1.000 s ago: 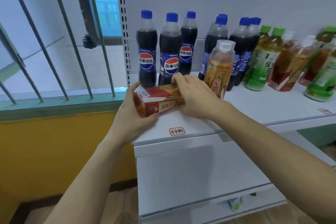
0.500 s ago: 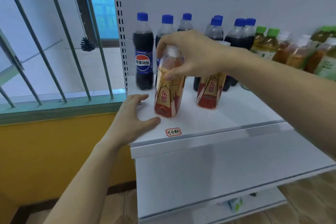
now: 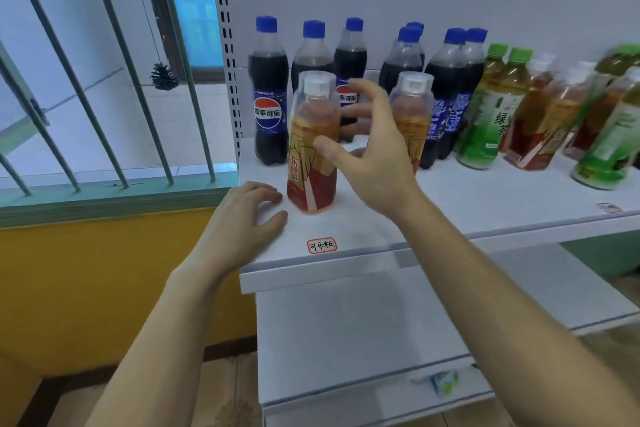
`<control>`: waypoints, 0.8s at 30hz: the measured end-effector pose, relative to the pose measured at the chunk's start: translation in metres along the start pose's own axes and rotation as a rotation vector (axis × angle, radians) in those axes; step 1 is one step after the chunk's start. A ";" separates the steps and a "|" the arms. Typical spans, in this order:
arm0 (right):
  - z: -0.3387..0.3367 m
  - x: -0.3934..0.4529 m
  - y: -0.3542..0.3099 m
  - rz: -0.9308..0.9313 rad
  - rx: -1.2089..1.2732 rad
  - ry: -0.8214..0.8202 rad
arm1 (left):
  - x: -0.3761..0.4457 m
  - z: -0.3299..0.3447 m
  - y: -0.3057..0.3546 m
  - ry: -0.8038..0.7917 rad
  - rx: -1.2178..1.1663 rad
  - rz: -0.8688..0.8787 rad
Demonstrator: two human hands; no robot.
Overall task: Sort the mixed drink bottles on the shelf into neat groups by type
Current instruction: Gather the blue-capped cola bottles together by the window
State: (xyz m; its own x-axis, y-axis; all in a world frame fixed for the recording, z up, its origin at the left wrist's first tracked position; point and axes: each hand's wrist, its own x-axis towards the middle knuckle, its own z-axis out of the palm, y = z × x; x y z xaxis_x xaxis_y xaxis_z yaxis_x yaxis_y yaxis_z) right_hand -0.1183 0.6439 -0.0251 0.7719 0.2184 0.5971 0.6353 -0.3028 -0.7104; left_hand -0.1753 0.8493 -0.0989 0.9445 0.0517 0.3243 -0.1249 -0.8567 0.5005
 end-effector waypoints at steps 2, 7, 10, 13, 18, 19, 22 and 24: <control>-0.001 -0.043 0.014 0.103 0.109 0.118 | 0.000 0.000 0.003 0.030 0.032 -0.013; -0.034 -0.104 0.053 0.152 -0.197 0.099 | -0.006 -0.002 0.013 0.065 0.102 -0.030; -0.072 -0.104 0.076 0.207 -0.482 -0.041 | -0.035 0.002 0.026 0.098 0.139 -0.036; -0.099 -0.109 0.089 0.261 -0.416 -0.096 | -0.061 0.009 0.055 0.289 0.035 -0.168; -0.137 -0.127 0.104 0.092 -0.309 0.018 | -0.056 0.037 0.129 0.427 -0.057 -0.090; -0.151 -0.127 0.110 0.088 -0.327 0.053 | -0.052 0.048 0.147 0.393 -0.068 -0.050; -0.208 -0.129 0.136 0.157 -0.403 0.104 | -0.034 0.094 0.200 0.232 -0.062 0.055; -0.249 -0.133 0.156 0.191 -0.448 0.117 | -0.020 0.128 0.229 0.133 -0.030 0.119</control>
State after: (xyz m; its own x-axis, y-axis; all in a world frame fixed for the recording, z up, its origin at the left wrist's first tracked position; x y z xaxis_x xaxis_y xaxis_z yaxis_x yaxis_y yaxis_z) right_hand -0.1284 0.3361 -0.1228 0.8490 0.0222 0.5280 0.3895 -0.7014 -0.5969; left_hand -0.1842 0.5861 -0.0934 0.8745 0.0204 0.4846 -0.2441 -0.8450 0.4759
